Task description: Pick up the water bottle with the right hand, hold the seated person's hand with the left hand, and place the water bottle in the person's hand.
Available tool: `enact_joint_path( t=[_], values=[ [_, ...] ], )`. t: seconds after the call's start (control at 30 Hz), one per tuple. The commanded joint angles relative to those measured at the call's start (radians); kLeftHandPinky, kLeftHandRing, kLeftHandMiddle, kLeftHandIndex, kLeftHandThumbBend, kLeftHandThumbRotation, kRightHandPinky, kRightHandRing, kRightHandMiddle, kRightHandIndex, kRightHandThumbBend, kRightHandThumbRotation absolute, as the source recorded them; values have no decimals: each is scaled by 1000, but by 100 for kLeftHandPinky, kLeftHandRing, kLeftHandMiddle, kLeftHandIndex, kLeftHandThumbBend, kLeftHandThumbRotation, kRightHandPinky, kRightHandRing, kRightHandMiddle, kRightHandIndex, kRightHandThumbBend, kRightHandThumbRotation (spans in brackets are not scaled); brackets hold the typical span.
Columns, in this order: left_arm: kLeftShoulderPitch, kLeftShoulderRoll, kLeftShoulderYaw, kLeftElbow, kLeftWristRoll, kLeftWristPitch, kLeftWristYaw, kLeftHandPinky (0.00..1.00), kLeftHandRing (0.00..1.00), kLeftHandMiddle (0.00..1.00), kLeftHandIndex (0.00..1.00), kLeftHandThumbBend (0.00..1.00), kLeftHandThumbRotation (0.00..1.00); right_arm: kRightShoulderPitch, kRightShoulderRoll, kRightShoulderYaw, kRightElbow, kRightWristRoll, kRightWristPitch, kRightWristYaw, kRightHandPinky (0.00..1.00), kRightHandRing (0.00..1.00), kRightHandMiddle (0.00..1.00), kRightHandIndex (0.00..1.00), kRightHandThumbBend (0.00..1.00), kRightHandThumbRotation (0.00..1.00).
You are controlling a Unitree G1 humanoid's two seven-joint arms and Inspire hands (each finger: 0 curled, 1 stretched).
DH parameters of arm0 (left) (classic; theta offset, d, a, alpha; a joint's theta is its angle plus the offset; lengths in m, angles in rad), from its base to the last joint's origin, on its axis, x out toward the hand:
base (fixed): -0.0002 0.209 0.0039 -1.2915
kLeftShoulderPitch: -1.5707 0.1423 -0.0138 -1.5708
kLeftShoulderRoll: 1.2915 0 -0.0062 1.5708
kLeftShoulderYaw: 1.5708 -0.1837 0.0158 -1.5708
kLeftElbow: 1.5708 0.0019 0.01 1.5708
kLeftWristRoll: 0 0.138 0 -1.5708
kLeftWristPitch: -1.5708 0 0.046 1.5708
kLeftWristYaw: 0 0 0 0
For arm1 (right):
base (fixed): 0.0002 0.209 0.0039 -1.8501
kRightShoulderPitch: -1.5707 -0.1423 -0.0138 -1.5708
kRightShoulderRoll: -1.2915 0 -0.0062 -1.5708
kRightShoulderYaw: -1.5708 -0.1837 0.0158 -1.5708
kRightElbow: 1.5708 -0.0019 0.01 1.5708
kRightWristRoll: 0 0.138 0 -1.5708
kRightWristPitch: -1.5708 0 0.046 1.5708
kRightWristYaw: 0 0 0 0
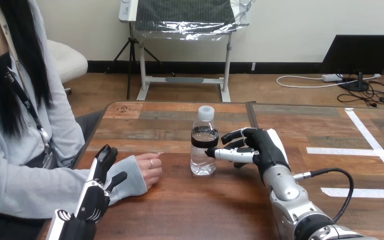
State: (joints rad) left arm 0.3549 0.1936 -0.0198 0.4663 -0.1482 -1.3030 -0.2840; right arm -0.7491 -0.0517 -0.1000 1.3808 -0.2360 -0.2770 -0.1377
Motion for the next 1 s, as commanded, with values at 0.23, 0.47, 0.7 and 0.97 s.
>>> enact_joint_path(
  t=[0.23,0.47,0.7,0.97],
  values=[
    [-44,12,-6,-27,-12,10,-1,91,100,100,100,100,56,-28,-37,-27,-19,27,-51,39,49,56,62,66,100,23],
    [-47,6,10,-25,6,11,7,91,100,100,100,100,58,-14,-36,-38,-20,42,-73,67,54,63,68,73,100,31],
    [-50,17,4,-24,-5,16,-1,90,100,100,100,100,58,2,-31,-65,-22,80,-102,138,62,72,76,81,100,35],
    [-51,25,-7,-26,-29,26,-10,91,100,100,100,100,55,19,-19,-103,-24,131,-140,240,79,86,86,92,100,37]
  ],
)
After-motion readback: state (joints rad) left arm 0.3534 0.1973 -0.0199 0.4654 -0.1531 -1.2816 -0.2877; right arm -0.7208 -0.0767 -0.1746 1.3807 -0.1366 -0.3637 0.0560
